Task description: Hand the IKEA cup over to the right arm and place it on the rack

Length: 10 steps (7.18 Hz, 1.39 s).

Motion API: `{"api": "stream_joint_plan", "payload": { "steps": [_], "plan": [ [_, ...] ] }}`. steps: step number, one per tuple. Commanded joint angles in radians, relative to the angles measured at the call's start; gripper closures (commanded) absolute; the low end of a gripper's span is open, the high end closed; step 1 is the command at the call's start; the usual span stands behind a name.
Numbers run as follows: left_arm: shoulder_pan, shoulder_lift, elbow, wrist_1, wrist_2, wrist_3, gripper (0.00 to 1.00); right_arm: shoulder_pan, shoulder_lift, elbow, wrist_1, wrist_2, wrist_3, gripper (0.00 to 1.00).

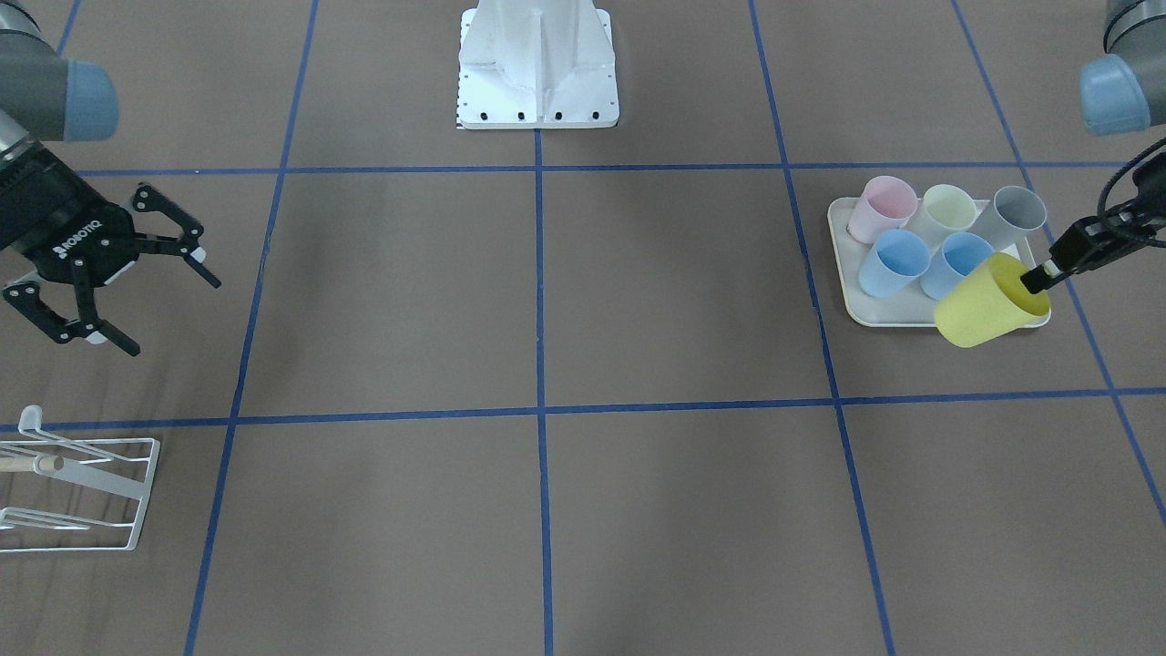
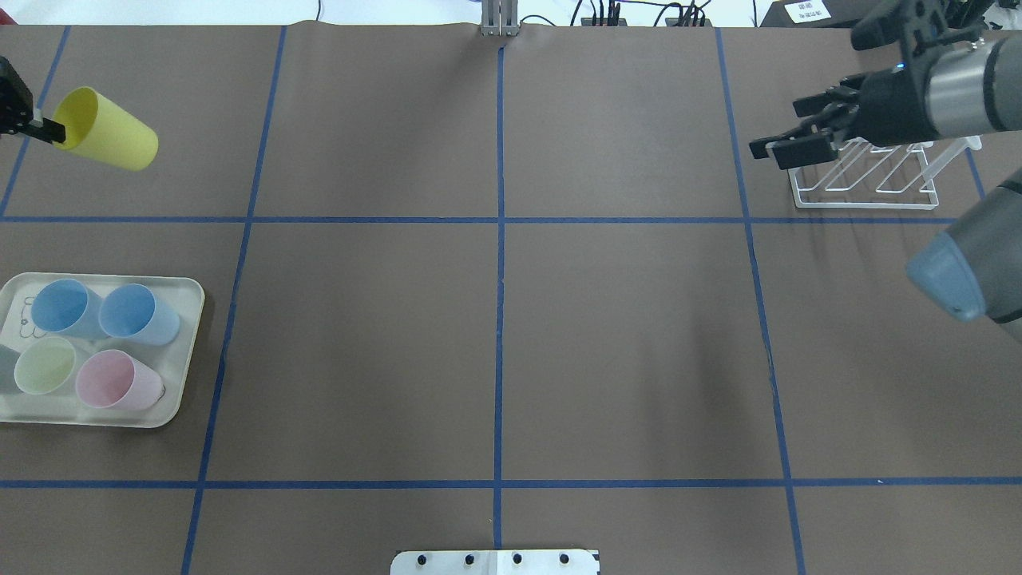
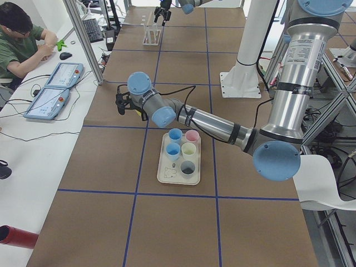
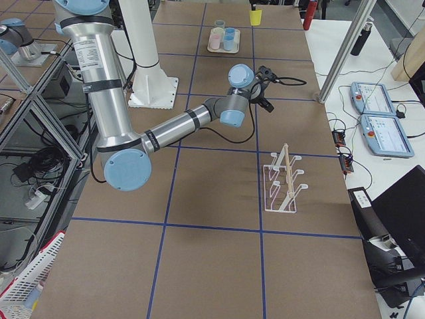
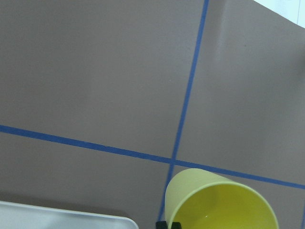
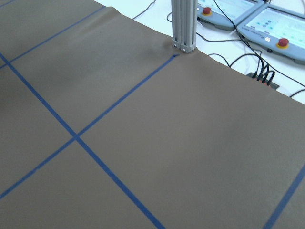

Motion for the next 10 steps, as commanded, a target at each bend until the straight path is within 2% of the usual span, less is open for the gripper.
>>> {"api": "stream_joint_plan", "payload": {
  "steps": [1,3,4,5,6,8,10],
  "plan": [
    [0.009,-0.095,-0.016,-0.008,-0.038,-0.217,1.0,-0.119,0.1,0.0,0.0,-0.182,-0.006,0.0],
    [0.078,-0.178,-0.016,-0.01,-0.038,-0.375,1.0,-0.244,0.178,-0.007,0.001,-0.348,-0.032,0.0],
    [0.121,-0.206,-0.021,-0.01,-0.038,-0.449,1.0,-0.309,0.199,-0.008,0.027,-0.396,-0.166,0.01],
    [0.138,-0.227,-0.027,-0.011,-0.047,-0.529,1.0,-0.357,0.232,-0.011,0.064,-0.43,-0.201,0.01],
    [0.153,-0.247,-0.023,-0.013,-0.099,-0.595,1.0,-0.394,0.244,-0.02,0.078,-0.501,-0.201,0.03],
    [0.153,-0.272,-0.024,-0.034,-0.174,-0.647,1.0,-0.503,0.267,-0.046,0.226,-0.648,-0.203,0.02],
    [0.178,-0.287,-0.027,-0.059,-0.188,-0.672,1.0,-0.567,0.322,-0.065,0.256,-0.756,-0.201,0.01]
  ]
}}
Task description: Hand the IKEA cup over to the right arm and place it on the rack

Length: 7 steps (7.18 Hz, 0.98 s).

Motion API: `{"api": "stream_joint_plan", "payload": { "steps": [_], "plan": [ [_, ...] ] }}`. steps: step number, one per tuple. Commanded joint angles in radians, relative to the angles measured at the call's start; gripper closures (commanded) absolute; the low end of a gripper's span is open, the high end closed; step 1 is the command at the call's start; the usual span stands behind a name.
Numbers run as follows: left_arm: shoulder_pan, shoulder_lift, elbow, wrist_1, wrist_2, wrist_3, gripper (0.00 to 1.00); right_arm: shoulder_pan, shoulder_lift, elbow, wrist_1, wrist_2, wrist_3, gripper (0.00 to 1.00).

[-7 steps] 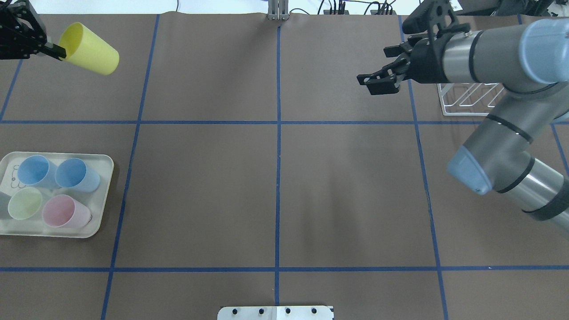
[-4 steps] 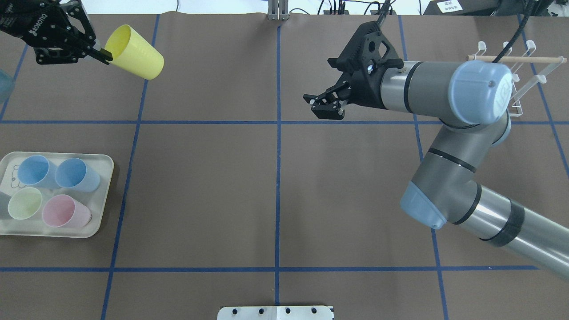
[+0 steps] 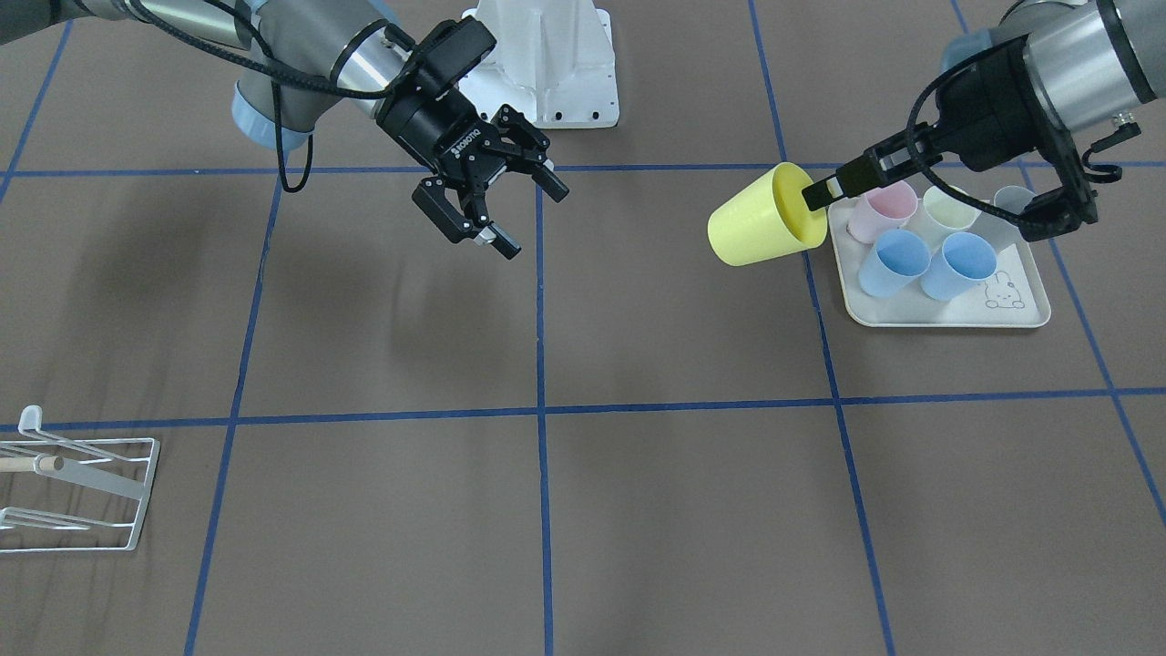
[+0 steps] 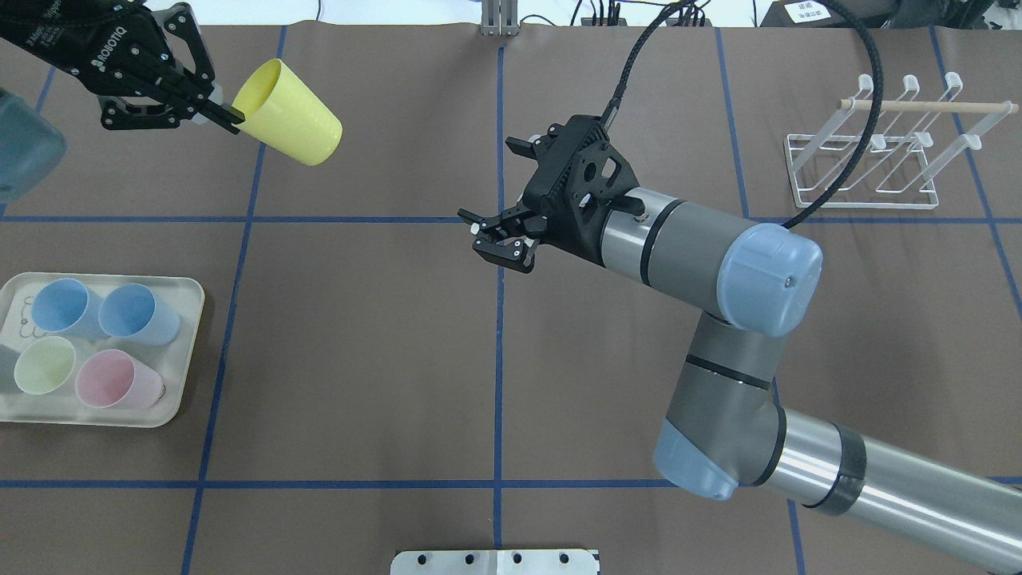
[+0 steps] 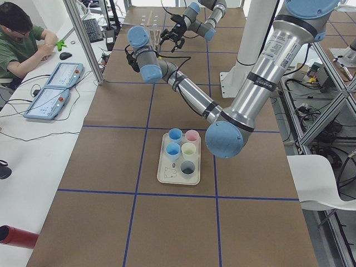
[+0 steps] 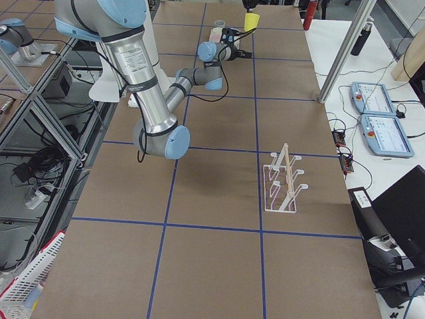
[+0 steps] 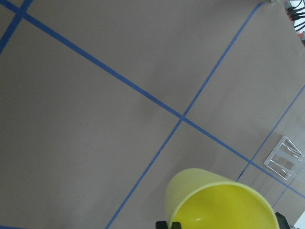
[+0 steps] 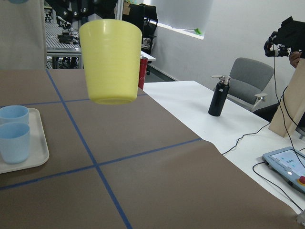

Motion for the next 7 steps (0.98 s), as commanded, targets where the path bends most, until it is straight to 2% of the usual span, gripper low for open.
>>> {"api": "stream_joint_plan", "payload": {
  "steps": [1,3,4,5,7],
  "plan": [
    [0.04,-0.029,-0.004,-0.065,-0.011,-0.098,1.0,-0.072,0.079,-0.055,0.02,-0.121,0.001,0.01],
    [0.102,-0.062,-0.025,-0.097,0.004,-0.2,1.0,-0.083,0.096,-0.061,0.02,-0.149,0.001,0.01],
    [0.135,-0.081,-0.03,-0.101,0.053,-0.232,1.0,-0.083,0.102,-0.061,0.018,-0.149,0.001,0.01],
    [0.168,-0.086,-0.034,-0.101,0.097,-0.238,1.0,-0.083,0.102,-0.061,0.018,-0.149,0.001,0.01],
    [0.177,-0.091,-0.036,-0.101,0.107,-0.238,1.0,-0.083,0.102,-0.058,0.018,-0.148,0.001,0.01]
  ]
}}
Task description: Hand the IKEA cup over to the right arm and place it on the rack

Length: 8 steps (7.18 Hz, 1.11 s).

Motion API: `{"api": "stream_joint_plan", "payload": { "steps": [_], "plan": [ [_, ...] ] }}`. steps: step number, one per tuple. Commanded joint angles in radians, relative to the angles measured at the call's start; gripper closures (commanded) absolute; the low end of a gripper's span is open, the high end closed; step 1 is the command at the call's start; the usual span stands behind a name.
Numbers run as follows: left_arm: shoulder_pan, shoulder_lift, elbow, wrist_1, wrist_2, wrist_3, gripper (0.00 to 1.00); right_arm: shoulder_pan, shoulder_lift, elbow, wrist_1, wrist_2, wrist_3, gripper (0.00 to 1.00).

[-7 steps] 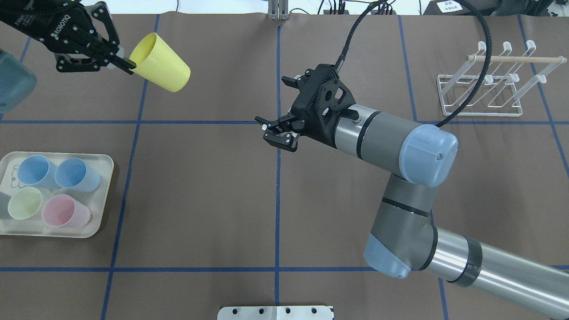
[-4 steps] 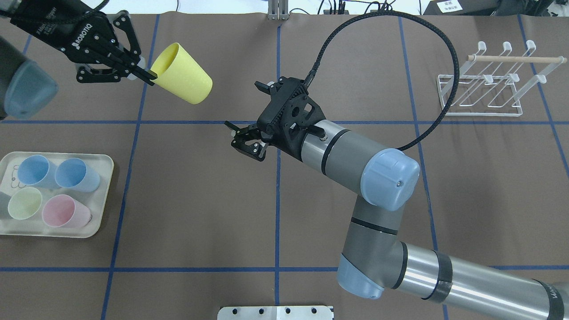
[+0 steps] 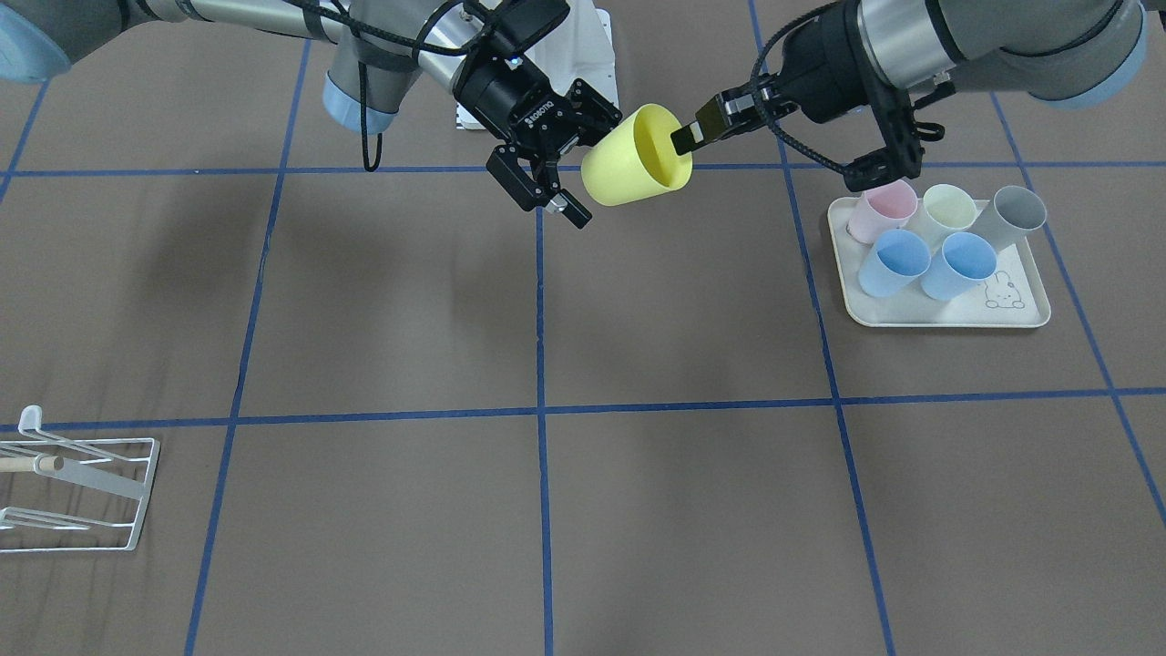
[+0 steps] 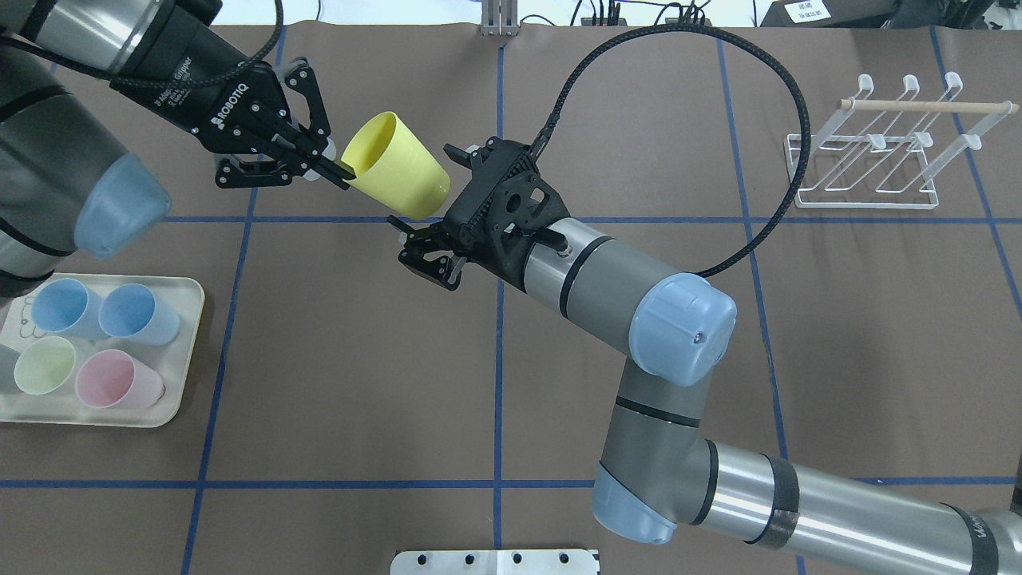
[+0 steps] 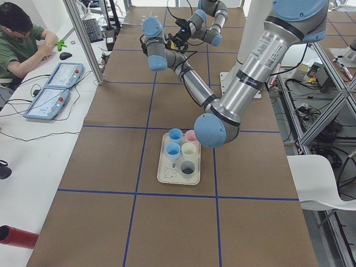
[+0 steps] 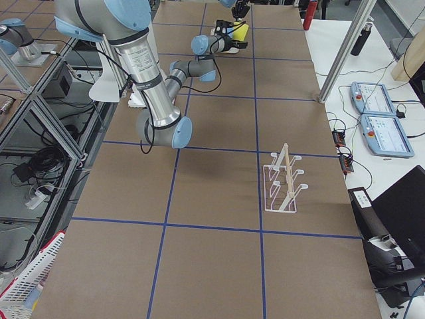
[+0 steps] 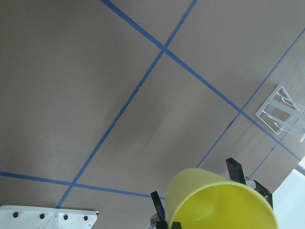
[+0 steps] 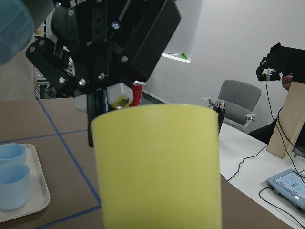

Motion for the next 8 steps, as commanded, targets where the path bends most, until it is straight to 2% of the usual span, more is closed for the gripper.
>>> {"api": "stream_joint_plan", "payload": {
  "steps": [1,6,7,8],
  "plan": [
    [0.009,-0.004,-0.001,0.0,0.01,-0.002,1.0,0.0,0.001,0.003,0.001,0.0,0.0,0.01],
    [0.012,-0.004,-0.001,0.0,0.01,-0.002,1.0,-0.002,0.004,0.008,0.0,-0.021,-0.024,0.01],
    [0.012,-0.004,-0.001,0.0,0.01,-0.002,1.0,0.0,0.004,0.009,0.0,-0.023,-0.026,0.03],
    [0.013,-0.004,-0.001,0.0,0.01,-0.002,1.0,-0.003,0.004,0.011,0.0,-0.024,-0.064,0.1]
  ]
}}
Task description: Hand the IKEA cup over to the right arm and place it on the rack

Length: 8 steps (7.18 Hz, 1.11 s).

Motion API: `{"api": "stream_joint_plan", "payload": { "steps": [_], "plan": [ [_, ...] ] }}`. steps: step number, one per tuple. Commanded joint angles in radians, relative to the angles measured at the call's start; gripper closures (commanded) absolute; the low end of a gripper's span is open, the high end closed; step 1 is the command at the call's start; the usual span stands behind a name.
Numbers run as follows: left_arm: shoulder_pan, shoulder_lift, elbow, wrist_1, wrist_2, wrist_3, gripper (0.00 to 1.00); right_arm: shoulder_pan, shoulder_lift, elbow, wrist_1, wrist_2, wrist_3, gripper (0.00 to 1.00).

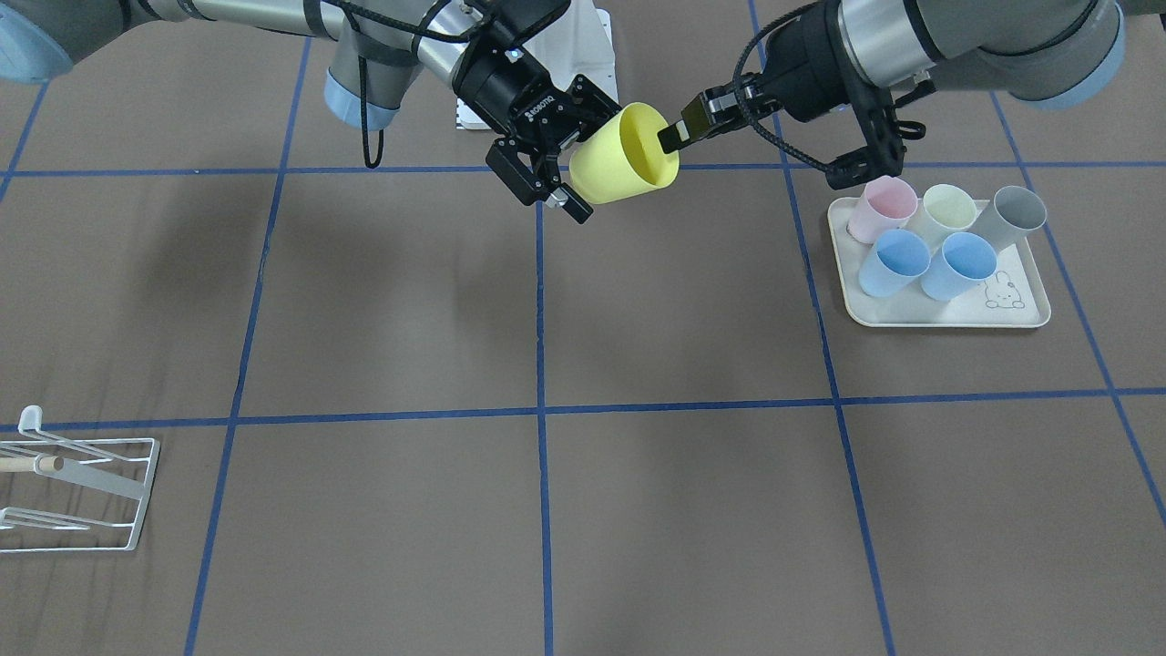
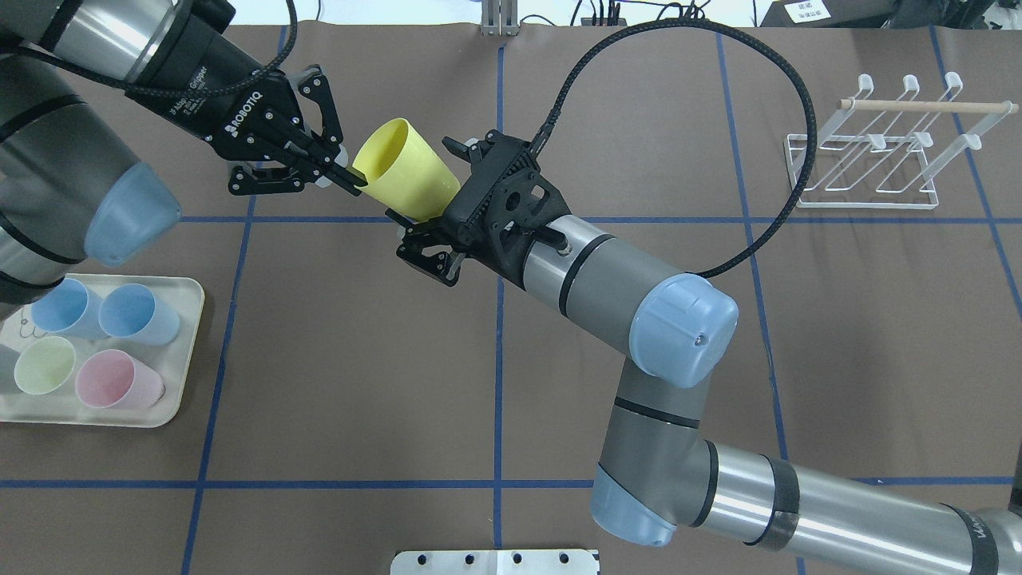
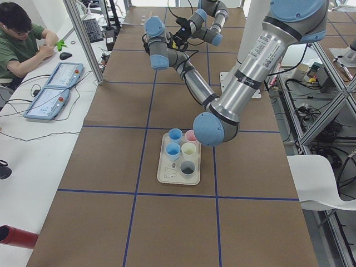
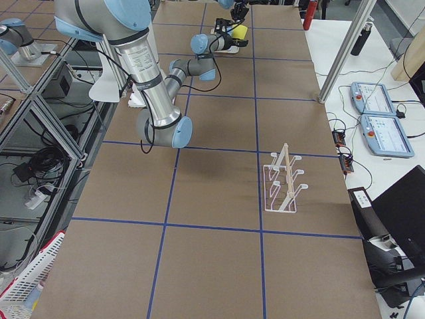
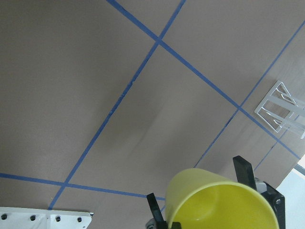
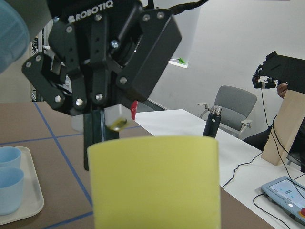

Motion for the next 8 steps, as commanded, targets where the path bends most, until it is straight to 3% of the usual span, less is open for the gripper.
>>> {"api": "stream_joint_plan", "payload": {
  "steps": [1,5,6,7,8],
  "plan": [
    [0.001,-0.002,0.0,0.0,0.0,0.0,1.0,-0.008,0.0,0.002,0.0,-0.008,-0.045,0.11],
    [0.001,-0.002,0.0,0.0,0.0,0.0,1.0,-0.043,-0.006,0.002,-0.005,-0.097,-0.099,0.49],
    [0.001,-0.005,0.002,-0.002,0.0,0.008,0.46,-0.045,-0.008,0.002,-0.006,-0.099,-0.099,0.51],
    [0.001,-0.024,0.002,-0.015,-0.002,0.017,0.0,-0.045,-0.012,0.002,-0.008,-0.098,-0.1,0.52],
    [-0.011,-0.023,0.0,-0.031,-0.003,0.02,0.0,-0.042,-0.017,0.003,-0.009,-0.098,-0.101,0.52]
  ]
}}
